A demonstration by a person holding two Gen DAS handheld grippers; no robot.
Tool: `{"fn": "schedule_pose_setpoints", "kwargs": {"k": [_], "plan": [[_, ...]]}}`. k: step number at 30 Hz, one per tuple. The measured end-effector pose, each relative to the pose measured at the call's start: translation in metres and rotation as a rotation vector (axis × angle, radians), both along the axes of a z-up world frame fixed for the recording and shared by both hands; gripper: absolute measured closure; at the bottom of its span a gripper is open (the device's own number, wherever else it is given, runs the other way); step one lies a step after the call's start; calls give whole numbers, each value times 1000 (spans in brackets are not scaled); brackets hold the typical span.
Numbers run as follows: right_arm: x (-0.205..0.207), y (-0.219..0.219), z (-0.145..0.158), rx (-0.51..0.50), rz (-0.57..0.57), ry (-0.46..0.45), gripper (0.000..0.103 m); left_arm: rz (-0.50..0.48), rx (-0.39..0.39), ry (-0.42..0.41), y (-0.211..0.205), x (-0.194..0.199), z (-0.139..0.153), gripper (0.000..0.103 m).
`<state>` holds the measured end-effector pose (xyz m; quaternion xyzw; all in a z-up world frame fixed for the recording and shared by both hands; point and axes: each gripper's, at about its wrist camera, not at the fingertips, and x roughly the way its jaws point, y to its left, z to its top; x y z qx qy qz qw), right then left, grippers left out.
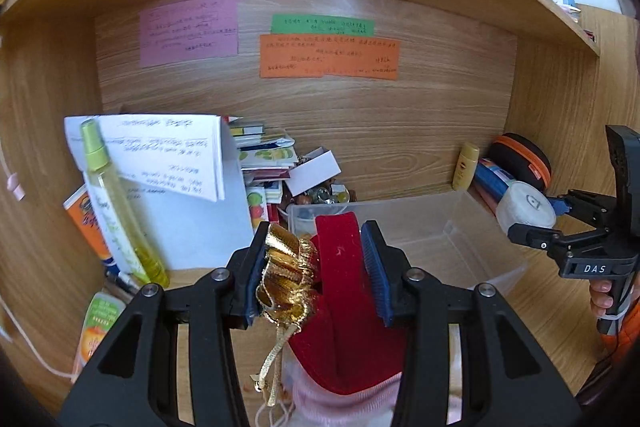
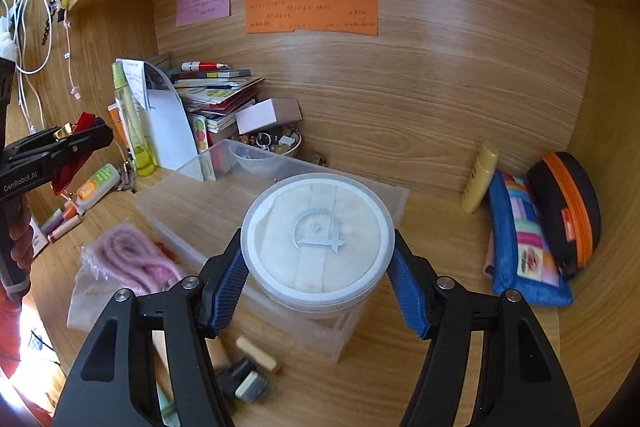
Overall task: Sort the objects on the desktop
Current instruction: 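Carry both items over the clear box and release them inside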
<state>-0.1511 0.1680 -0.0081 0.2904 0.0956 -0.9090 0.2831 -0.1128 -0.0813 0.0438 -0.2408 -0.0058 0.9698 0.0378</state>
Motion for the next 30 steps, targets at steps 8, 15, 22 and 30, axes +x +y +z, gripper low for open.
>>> {"fn": "schedule_pose_setpoints", "kwargs": {"k": [8,15,22,30], "plan": [[-31,-12,2,19,10,-24,41,-27,10,-58,-1,-40,-3,60],[-56,-19,0,36,9,-74,41,-64,14,-144,2,-77,-12,60],[-76,-29,-21,69,20,-154,41,-117,-13,-226,14,-100,-30,60],[-82,-40,-34,110,52,-189,41,-162,-47,-334,31,-123,-52,60]]}}
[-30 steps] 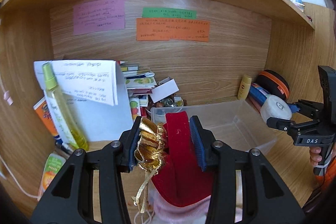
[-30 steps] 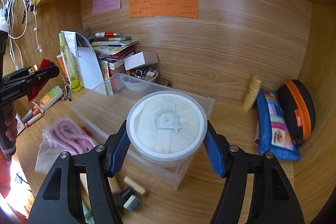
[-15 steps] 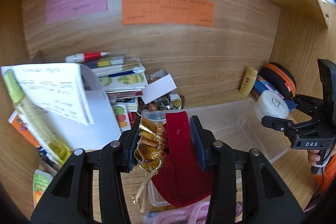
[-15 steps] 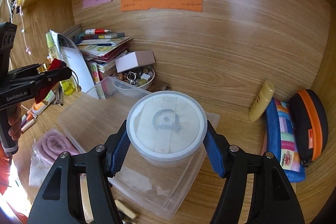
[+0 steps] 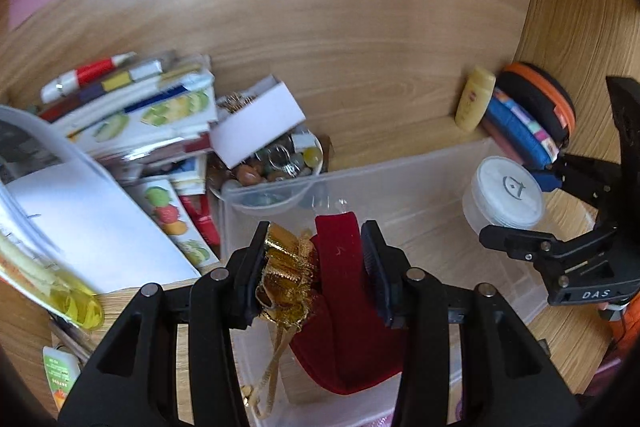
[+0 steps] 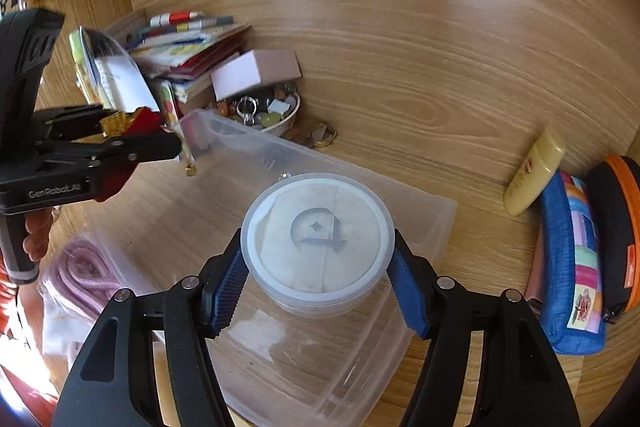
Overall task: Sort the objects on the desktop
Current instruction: 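Carry both items over the clear box and release them inside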
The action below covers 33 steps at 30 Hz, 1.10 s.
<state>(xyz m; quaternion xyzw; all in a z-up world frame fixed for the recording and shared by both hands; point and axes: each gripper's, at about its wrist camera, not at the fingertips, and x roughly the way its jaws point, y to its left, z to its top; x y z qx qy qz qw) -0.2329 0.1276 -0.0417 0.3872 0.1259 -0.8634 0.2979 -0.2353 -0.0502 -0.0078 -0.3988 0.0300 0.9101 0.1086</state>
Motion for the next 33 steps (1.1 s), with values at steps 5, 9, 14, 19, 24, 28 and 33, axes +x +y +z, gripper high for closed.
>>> {"fn": "schedule_pose_setpoints", "kwargs": {"k": [5,9,14,19,24,28,33], "plan": [[-6,-9,-6,68,63,-27,41,-42,-15,-50,9,-8,-8,60],[-11,-16,-13,113,83,-54,41,-72,-28,-81,15,-13,-14,60],[-10,-25,-20,175,111,-63,41,-104,-47,-106,21,-20,-18,60],[-10,-30,-25,232,129,-86,41,-130,-56,-150,23,-28,-23,60],[-13,-31,-29,258,128,-114,41,-141,-69,-174,23,-34,-25,53],[-13,-31,-30,272,121,-117,41,-151,-78,-173,24,-34,-26,49],[-14,-32,-32,288,112,-118,41,-149,-102,-156,25,-32,-23,38]]}}
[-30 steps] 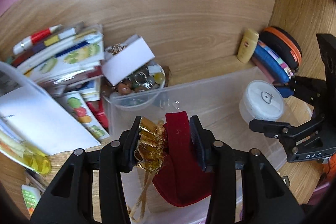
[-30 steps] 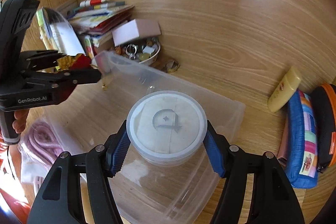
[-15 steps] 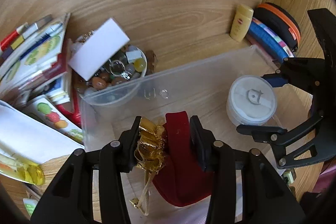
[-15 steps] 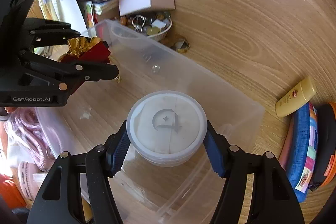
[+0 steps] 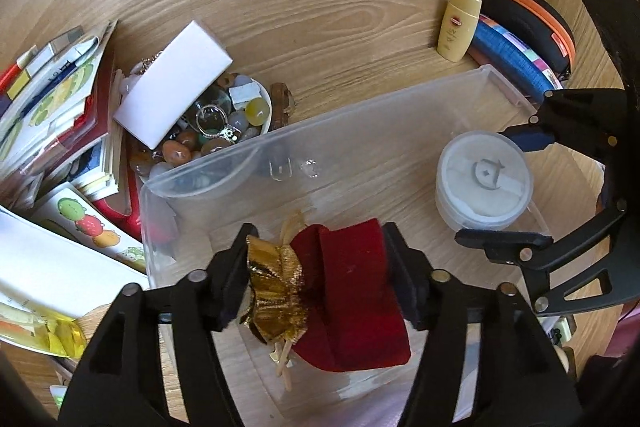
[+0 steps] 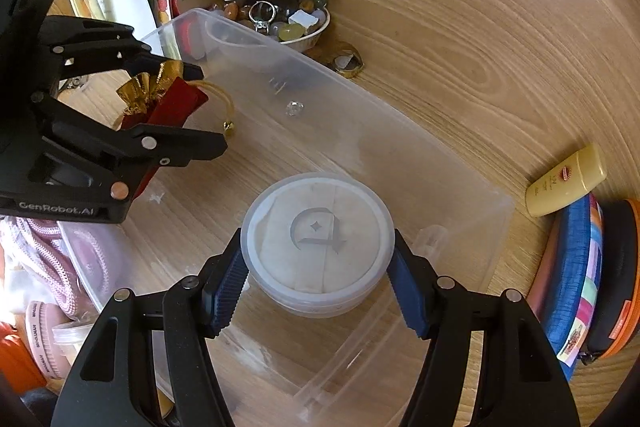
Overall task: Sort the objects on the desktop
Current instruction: 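Carry both items over the clear box and release them inside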
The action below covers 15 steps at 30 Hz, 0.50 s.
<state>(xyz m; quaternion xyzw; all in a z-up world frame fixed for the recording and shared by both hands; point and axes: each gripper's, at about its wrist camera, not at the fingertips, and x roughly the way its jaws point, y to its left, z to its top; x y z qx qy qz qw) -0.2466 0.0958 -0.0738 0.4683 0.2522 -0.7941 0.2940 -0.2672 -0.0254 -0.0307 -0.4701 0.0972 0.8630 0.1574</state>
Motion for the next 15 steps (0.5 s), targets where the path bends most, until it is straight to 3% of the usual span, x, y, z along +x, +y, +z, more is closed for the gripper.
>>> {"fn": "schedule_pose_setpoints", "kwargs": {"k": [10,15], "plan": [[-5,-7,4,42,-28,25,38,-13,-65,52,5,6,4,27],[2,-9,15,37,-23,71,38,4,-79,113,5,15,18,10]]}}
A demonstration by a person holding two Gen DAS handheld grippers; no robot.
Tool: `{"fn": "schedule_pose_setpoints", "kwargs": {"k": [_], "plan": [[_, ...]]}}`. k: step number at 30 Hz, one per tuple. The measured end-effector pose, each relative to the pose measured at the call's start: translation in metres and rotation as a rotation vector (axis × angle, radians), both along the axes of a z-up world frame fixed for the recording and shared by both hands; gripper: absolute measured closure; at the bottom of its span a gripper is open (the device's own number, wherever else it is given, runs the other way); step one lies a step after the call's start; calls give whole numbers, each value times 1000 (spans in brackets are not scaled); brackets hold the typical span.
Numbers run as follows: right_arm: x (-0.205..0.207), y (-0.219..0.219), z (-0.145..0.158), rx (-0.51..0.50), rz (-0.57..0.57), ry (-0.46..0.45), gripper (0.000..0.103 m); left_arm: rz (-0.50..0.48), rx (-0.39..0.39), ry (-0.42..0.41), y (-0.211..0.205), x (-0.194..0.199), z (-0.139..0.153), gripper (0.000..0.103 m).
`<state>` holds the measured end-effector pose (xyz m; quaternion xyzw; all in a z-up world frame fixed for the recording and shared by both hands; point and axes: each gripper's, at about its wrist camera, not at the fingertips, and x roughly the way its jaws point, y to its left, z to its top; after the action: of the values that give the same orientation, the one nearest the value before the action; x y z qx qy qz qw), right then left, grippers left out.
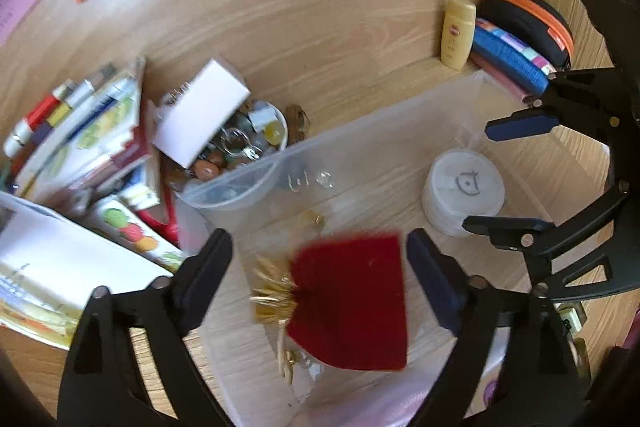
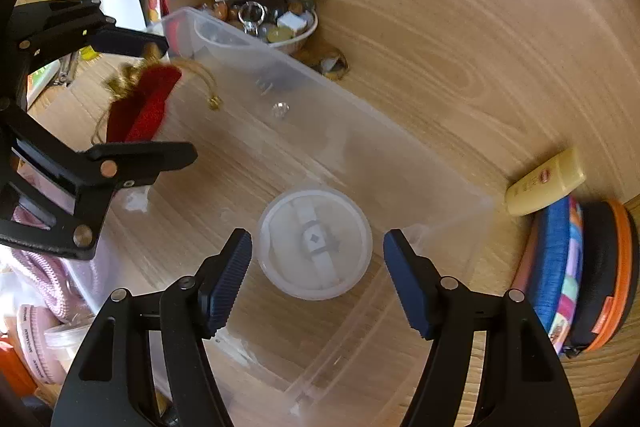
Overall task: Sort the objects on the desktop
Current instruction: 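Carry both items over the clear box and release them inside, then move the left gripper to the pink rope bag while the right gripper reaches the green bottle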
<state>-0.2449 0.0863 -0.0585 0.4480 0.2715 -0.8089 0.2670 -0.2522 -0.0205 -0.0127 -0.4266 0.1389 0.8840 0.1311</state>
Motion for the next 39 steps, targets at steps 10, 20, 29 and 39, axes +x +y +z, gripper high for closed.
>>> {"fn": "schedule_pose_setpoints", "kwargs": {"k": [10,20,29,39], "plan": [[29,19,42,-102,-28,89,27,26,-3,78,-4,23,27,9],[70,43,69,-180,-55,175,22,52,26,201,-9,74,59,5],[121,54,79,-230,-44,256,19,71,24,285,-5,122,69,2],[164,66,59,-263,-30,280,18,160,97,305,-19,168,57,2]]}}
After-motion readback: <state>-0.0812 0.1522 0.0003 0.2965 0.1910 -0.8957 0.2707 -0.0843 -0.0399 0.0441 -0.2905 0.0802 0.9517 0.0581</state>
